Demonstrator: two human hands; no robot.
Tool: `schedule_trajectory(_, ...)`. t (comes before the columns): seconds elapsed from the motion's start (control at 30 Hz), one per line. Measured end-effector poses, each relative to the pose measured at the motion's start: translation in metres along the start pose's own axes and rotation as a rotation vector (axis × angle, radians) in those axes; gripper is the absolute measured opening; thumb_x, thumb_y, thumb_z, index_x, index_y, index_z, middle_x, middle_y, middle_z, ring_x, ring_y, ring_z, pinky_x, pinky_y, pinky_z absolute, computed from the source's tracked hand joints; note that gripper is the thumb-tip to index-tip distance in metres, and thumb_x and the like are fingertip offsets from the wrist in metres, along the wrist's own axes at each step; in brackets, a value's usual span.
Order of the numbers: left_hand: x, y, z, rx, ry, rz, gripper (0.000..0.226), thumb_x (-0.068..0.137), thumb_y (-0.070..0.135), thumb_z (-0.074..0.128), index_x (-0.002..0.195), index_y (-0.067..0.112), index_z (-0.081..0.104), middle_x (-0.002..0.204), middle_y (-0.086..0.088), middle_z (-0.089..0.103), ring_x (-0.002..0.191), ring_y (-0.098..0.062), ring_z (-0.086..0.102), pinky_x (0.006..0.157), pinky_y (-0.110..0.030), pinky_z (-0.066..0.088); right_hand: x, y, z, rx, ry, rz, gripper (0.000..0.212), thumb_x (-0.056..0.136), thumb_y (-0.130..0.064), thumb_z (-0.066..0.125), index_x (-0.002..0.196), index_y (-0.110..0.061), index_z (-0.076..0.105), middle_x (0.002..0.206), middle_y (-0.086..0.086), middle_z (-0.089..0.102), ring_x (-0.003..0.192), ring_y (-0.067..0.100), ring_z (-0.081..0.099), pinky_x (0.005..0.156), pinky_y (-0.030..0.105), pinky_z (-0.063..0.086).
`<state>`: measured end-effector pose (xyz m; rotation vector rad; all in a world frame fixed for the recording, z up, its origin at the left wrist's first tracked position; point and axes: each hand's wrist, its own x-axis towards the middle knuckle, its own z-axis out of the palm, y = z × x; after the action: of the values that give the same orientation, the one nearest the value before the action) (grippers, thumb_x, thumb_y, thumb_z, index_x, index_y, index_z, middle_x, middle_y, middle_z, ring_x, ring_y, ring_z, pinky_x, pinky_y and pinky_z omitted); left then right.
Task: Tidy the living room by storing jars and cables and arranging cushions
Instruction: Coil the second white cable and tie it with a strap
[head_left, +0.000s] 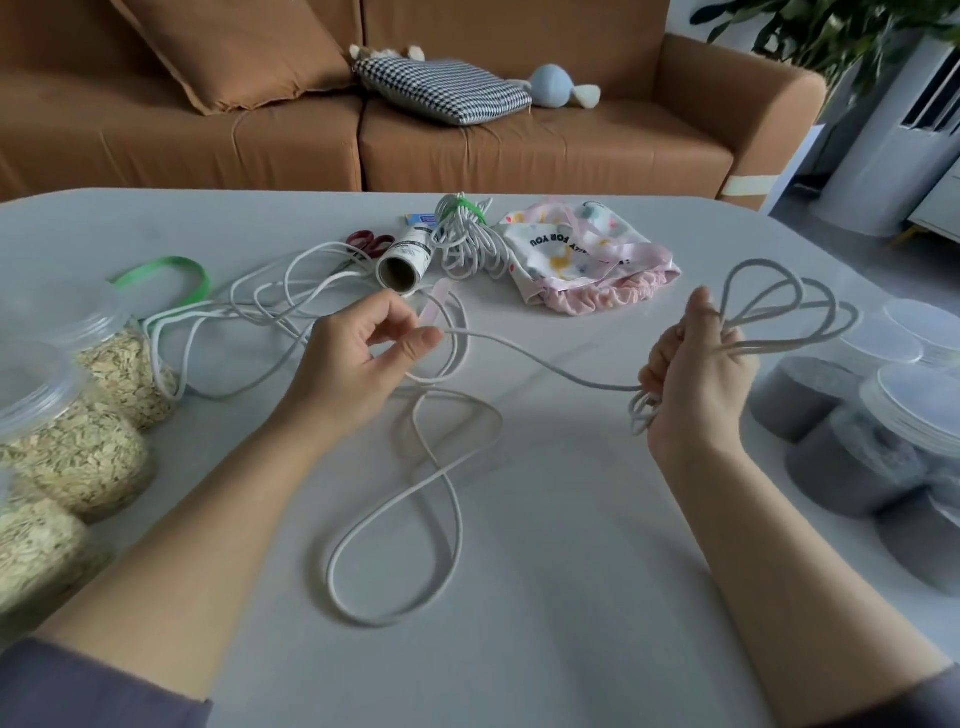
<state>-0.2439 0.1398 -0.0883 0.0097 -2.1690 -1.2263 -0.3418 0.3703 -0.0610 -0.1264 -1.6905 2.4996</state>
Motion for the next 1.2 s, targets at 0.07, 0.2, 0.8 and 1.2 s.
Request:
schedule_trajectory(0.07,-0.001,0.005,0.002,-0.028,-0.009,0.042,0.027,0.085,0.045,0.061,0.075,0.021,0.054,0.063,0.009,0.056,0.057,-0.01,0.054,0.06,-0.02,0.044,0.0,0.005,0.0,-0.032,-0.045,-0.019,0.03,0.101,-0.029,0.048,0.074,-0.016,0.047,0.046,-0.009,0.031,0.04,0.008,0.025,0.039,0.02,0.023)
schedule_trajectory(0.2,-0.003,0.016,0.012,0.051,-0.035,0.226,0.032,0.087,0.031,0.067,0.072,0.004,0.061,0.061,0.0,0.055,0.056,-0.014,0.047,0.055,-0.023,0.039,-0.007,0.019,0.005,-0.343,-0.295,-0.283,0.016,0.095,-0.024,0.056,0.079,-0.022,0.058,0.05,-0.015,0.036,0.047,0.008,0.029,0.045,0.023,0.026)
schedule_trajectory(0.8,-0.007,0.012,0.015,0.037,-0.188,0.051,0.03,0.09,0.039,0.053,0.081,0.012,0.062,0.073,0.004,0.062,0.071,-0.011,0.059,0.074,-0.026,0.047,-0.019,0.021,0.01,-0.199,-0.407,-0.399,0.018,0.1,-0.01,0.049,0.084,-0.017,0.052,0.058,0.001,0.054,0.054,0.012,0.047,0.055,0.023,0.038)
schedule_trajectory(1.2,-0.006,0.023,0.02,0.247,-0.163,0.365,0.026,0.098,0.022,0.05,0.09,0.004,0.067,0.079,0.008,0.06,0.074,-0.007,0.058,0.067,-0.026,0.048,-0.022,0.012,0.014,-0.083,-0.572,0.28,0.04,0.096,-0.017,0.053,0.063,-0.02,0.032,0.045,-0.006,0.024,0.037,0.01,0.027,0.044,0.022,0.035)
